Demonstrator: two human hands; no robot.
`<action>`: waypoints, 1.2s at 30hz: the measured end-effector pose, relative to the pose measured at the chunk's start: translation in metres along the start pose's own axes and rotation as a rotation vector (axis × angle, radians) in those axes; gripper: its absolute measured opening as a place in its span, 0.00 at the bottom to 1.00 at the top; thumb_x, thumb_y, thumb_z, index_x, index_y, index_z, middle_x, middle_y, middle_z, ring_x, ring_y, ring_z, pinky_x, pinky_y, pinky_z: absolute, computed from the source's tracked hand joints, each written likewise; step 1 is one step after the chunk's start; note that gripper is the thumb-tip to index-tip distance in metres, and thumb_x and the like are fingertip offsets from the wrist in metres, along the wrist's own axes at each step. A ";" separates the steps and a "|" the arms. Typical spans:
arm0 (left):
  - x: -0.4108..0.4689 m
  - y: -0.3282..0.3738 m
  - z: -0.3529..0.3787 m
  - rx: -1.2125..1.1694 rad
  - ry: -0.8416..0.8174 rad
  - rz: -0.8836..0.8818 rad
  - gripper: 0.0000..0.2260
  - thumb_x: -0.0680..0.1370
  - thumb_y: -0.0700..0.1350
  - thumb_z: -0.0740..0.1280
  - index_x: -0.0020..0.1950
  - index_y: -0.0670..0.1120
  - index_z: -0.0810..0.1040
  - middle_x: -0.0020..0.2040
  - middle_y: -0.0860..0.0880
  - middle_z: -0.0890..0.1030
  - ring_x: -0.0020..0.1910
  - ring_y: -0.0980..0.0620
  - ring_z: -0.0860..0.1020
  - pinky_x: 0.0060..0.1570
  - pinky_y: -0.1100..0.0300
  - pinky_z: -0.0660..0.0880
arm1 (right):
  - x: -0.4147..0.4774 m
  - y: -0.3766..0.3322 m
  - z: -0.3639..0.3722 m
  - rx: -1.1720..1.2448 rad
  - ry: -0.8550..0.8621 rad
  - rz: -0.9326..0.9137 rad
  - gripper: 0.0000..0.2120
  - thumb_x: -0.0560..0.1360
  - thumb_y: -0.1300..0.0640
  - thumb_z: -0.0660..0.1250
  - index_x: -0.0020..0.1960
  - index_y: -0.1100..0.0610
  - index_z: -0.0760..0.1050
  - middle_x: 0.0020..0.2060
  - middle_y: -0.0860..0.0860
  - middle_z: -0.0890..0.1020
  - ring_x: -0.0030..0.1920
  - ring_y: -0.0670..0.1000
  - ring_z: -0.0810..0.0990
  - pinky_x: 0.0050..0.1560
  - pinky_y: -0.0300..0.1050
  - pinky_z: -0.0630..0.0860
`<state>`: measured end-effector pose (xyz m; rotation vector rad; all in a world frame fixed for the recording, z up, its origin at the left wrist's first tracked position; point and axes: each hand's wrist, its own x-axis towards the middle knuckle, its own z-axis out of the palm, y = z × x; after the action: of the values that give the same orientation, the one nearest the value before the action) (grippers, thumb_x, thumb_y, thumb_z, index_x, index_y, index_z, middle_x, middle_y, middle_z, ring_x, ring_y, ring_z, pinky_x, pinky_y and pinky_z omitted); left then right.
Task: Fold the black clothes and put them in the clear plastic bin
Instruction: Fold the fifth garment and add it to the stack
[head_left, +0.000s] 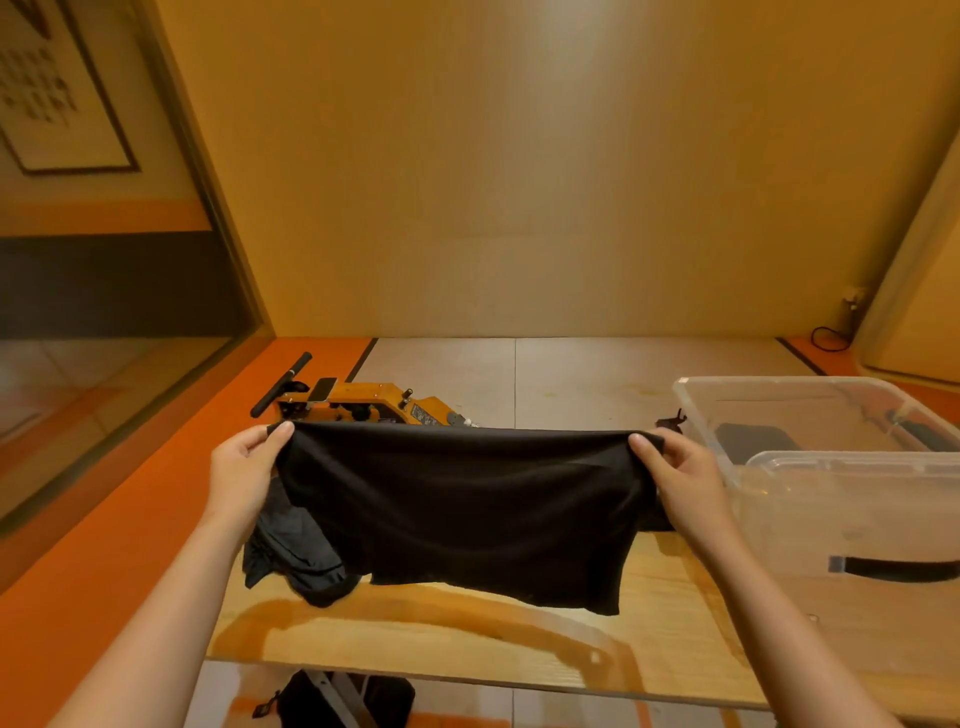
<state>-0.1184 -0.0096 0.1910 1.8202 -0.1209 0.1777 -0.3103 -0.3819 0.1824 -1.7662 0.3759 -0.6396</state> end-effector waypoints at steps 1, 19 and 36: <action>-0.001 -0.001 -0.003 0.002 -0.003 -0.011 0.08 0.80 0.45 0.65 0.47 0.43 0.81 0.45 0.43 0.81 0.43 0.48 0.78 0.44 0.55 0.74 | 0.000 0.001 0.002 0.000 -0.014 0.005 0.06 0.79 0.55 0.63 0.51 0.50 0.79 0.44 0.49 0.82 0.47 0.47 0.80 0.44 0.41 0.75; 0.116 -0.122 0.087 0.440 -0.397 -0.212 0.13 0.80 0.41 0.66 0.35 0.41 0.76 0.35 0.47 0.77 0.35 0.52 0.72 0.35 0.60 0.66 | 0.088 0.155 0.061 -0.341 -0.080 0.456 0.14 0.79 0.54 0.64 0.40 0.61 0.79 0.38 0.57 0.82 0.42 0.57 0.80 0.39 0.48 0.72; 0.233 -0.203 0.237 0.724 -0.690 -0.132 0.08 0.80 0.47 0.64 0.44 0.46 0.78 0.41 0.47 0.79 0.45 0.46 0.76 0.45 0.53 0.71 | 0.108 0.248 0.092 -0.617 0.119 0.653 0.07 0.80 0.57 0.62 0.45 0.57 0.76 0.38 0.50 0.80 0.39 0.49 0.78 0.33 0.39 0.68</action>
<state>0.1600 -0.1844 -0.0178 2.5352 -0.4653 -0.5817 -0.1515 -0.4412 -0.0476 -2.0102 1.2742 -0.1531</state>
